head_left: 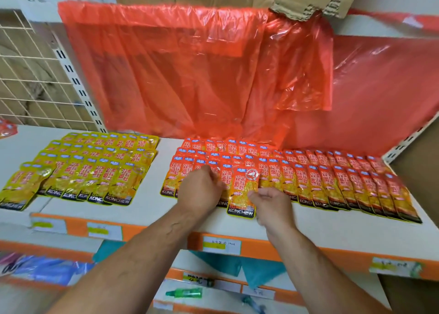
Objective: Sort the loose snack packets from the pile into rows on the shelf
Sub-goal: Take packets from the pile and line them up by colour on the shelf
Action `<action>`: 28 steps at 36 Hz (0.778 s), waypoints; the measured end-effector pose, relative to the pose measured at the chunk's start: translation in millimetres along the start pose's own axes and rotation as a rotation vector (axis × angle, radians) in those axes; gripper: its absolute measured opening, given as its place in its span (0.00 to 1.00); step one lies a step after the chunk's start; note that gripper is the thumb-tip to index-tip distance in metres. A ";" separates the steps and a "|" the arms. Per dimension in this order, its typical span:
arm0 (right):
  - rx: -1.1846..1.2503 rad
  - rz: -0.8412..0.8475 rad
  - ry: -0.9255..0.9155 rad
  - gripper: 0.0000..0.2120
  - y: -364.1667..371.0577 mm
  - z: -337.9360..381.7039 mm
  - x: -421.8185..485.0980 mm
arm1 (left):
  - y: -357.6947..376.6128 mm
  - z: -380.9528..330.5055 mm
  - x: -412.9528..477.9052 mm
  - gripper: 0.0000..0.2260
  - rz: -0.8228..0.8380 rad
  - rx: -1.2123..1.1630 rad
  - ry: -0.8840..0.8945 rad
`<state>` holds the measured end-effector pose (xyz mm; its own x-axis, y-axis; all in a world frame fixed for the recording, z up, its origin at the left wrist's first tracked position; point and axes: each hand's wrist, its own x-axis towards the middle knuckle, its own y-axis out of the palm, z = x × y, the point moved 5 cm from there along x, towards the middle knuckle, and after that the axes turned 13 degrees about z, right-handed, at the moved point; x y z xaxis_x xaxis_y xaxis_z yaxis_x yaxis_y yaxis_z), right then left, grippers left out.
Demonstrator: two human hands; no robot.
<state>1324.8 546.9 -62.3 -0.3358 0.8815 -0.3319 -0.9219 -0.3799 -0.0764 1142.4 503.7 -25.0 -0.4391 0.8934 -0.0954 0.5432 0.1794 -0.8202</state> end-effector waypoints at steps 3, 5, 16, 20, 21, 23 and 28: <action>-0.014 -0.012 0.008 0.06 -1.4 5.5 3.4 | -7.1 5.5 -2.3 0.08 -0.047 0.007 0.060; -0.054 -0.027 -0.002 0.05 -1.1 11.2 6.3 | -10.9 9.4 -4.2 0.07 -0.073 0.033 0.097; -0.588 -0.171 -0.040 0.14 6.0 29.2 13.5 | -13.7 21.8 -15.0 0.08 0.000 0.116 0.167; -0.656 -0.172 -0.010 0.17 4.6 29.1 11.8 | -0.8 14.5 -19.7 0.13 0.086 0.207 0.259; -0.672 -0.176 -0.003 0.17 3.8 29.1 11.9 | 2.6 10.8 -21.0 0.15 0.112 0.246 0.290; -0.694 -0.184 0.000 0.17 2.9 29.1 12.5 | 8.1 4.5 -22.3 0.19 0.156 0.299 0.331; -0.796 -0.197 -0.010 0.10 3.6 32.1 12.1 | 13.5 -3.6 -21.3 0.20 0.183 0.353 0.349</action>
<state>1311.2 565.2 -36.4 -0.1874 0.9538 -0.2347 -0.5517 -0.2999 -0.7782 1161.6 488.6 -32.0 -0.0629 0.9919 -0.1105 0.2880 -0.0880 -0.9536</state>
